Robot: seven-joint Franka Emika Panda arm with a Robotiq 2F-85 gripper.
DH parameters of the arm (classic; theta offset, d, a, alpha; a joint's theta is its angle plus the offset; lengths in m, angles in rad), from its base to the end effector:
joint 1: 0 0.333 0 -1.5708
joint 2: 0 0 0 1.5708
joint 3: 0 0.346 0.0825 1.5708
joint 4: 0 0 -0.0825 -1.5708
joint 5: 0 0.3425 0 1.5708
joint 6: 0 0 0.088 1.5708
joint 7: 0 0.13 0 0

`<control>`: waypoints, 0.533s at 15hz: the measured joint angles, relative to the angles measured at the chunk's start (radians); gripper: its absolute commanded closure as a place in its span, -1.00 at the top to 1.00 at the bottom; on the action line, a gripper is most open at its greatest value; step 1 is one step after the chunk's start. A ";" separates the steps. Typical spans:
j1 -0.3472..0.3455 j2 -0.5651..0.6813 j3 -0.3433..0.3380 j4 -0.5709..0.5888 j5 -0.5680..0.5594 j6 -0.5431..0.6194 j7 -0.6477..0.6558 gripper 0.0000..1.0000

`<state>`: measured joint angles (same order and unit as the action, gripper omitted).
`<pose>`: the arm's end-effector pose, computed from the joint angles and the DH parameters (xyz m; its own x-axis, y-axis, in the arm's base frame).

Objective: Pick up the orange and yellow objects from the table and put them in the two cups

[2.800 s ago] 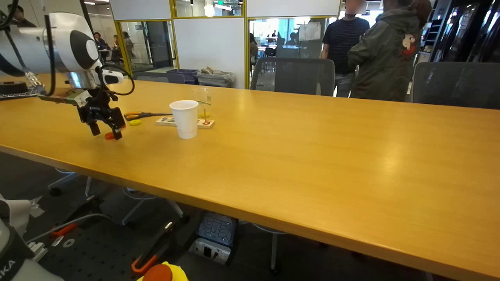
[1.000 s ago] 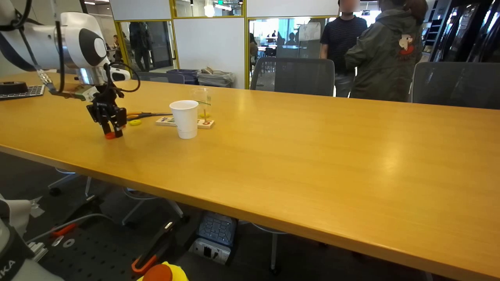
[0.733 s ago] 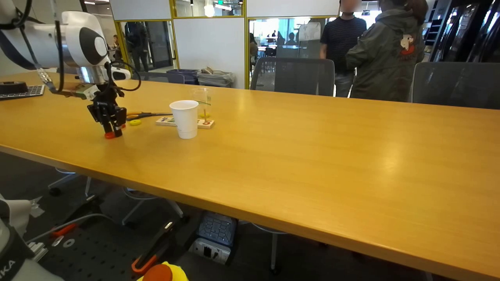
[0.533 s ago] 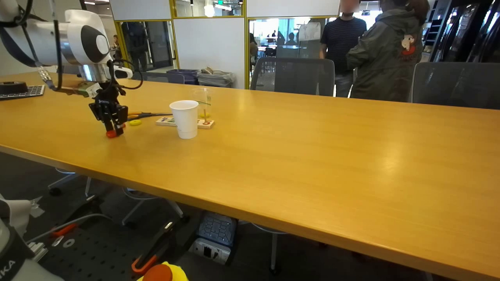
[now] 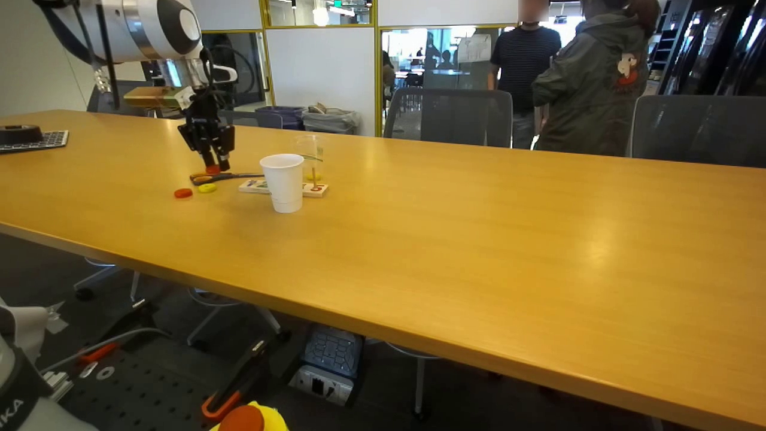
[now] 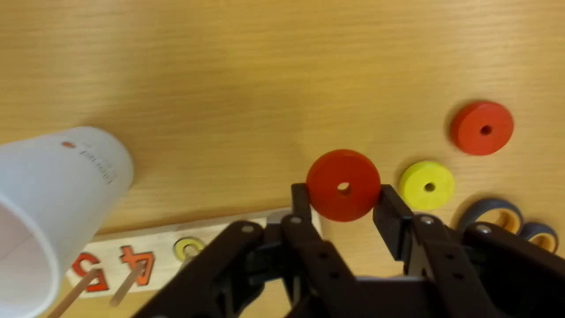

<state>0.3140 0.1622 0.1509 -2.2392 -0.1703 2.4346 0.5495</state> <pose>0.4681 0.2302 0.3379 0.9964 0.0427 0.0735 0.0383 -0.9974 0.0612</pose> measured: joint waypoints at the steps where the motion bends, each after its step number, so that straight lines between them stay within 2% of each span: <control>1: -0.009 -0.009 -0.013 0.011 -0.027 -0.021 -0.001 -0.53; 8: -0.098 -0.032 -0.064 0.076 -0.135 -0.132 -0.095 -0.53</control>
<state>0.2161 0.1301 0.0871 -2.1630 -0.3051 2.3030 0.4541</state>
